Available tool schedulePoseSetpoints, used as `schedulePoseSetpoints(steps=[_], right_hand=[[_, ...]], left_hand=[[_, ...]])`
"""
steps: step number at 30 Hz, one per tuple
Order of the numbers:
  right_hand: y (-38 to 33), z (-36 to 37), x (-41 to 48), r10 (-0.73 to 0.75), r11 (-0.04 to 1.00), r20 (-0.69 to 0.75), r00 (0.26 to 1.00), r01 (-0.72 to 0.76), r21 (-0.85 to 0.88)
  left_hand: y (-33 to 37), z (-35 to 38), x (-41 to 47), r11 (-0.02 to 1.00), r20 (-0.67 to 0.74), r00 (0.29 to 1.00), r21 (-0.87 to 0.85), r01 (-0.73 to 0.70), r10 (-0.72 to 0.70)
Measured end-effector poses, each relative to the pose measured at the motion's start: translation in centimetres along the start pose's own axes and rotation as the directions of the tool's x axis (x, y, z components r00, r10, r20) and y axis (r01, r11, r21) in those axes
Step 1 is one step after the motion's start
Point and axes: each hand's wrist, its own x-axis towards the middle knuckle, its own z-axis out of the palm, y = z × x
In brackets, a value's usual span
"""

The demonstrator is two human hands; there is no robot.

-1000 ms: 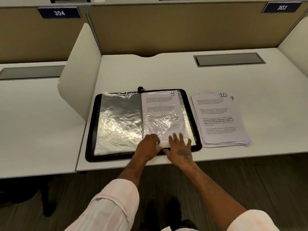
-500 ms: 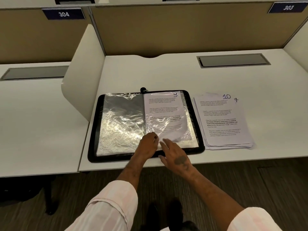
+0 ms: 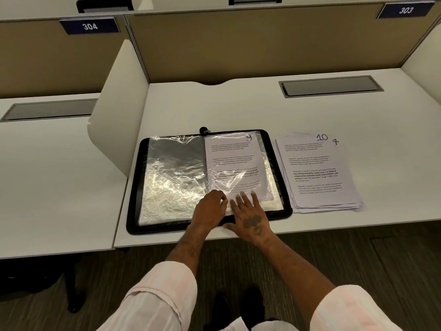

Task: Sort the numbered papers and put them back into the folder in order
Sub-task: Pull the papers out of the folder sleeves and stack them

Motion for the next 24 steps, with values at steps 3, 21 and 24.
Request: schedulePoseSetpoints(steps=[3,21,24], right_hand=[[-0.9,0.6,-1.7,-0.009,0.998,-0.113,0.994,0.015,0.056],[-0.7,0.5,-6.4,0.463,-0.205,0.492,0.737,-0.451,0.868],[0.1,0.4,-5.4,0.442,-0.333,0.521,0.730,-0.406,0.851]], left_hand=[[0.3,-0.1,-0.3,0.998,0.024,0.999,0.057,-0.030,0.029],[0.7,0.5,-0.2,0.997,0.077,0.994,-0.022,0.079,-0.077],[0.5,0.4,-0.3,0.995,0.073,0.994,-0.044,0.087,-0.083]])
